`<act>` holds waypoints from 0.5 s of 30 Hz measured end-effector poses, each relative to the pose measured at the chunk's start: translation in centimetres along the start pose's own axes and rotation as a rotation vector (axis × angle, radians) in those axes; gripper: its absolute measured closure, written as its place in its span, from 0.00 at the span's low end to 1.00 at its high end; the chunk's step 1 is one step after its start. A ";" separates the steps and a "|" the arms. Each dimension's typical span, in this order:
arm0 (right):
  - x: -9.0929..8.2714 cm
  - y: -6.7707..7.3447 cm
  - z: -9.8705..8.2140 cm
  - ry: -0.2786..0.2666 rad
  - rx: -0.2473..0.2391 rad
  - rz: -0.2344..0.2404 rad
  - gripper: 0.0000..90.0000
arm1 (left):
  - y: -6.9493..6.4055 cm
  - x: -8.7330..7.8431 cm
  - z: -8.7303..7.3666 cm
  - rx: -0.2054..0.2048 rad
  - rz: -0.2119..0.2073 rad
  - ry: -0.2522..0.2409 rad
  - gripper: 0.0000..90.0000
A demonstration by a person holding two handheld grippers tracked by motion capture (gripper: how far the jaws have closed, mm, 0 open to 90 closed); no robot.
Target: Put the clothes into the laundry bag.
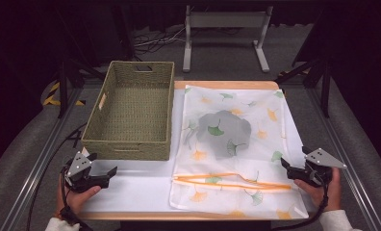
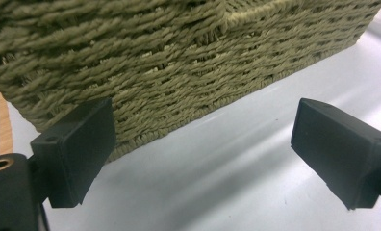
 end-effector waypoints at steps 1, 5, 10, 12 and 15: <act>0.0 0.0 0.0 0.000 -0.001 -0.002 0.16 | 0.0 0.0 0.1 -0.001 0.001 -0.004 0.10; 0.1 -0.1 -0.1 -0.001 0.000 -0.002 0.16 | 0.1 0.0 0.3 -0.006 0.007 -0.014 0.10; 0.0 -0.1 -0.4 0.007 -0.003 -0.004 0.16 | 0.0 0.1 0.4 -0.001 0.008 -0.011 0.10; 0.0 -0.1 -0.3 0.005 -0.005 -0.005 0.16 | 0.0 0.2 0.4 0.008 0.006 -0.005 0.09; -0.1 -0.1 -0.3 0.005 -0.005 -0.007 0.16 | 0.0 0.2 0.3 0.010 0.005 -0.002 0.09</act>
Point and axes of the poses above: each handheld gripper's, and its own axes: x roughly forward along the jaws, z roughly out of its top, y roughly to its left, the point moved 8 cm from there along x, roughly forward along the jaws, and after that the axes turned 14 degrees about -y, right-handed, at the moved point
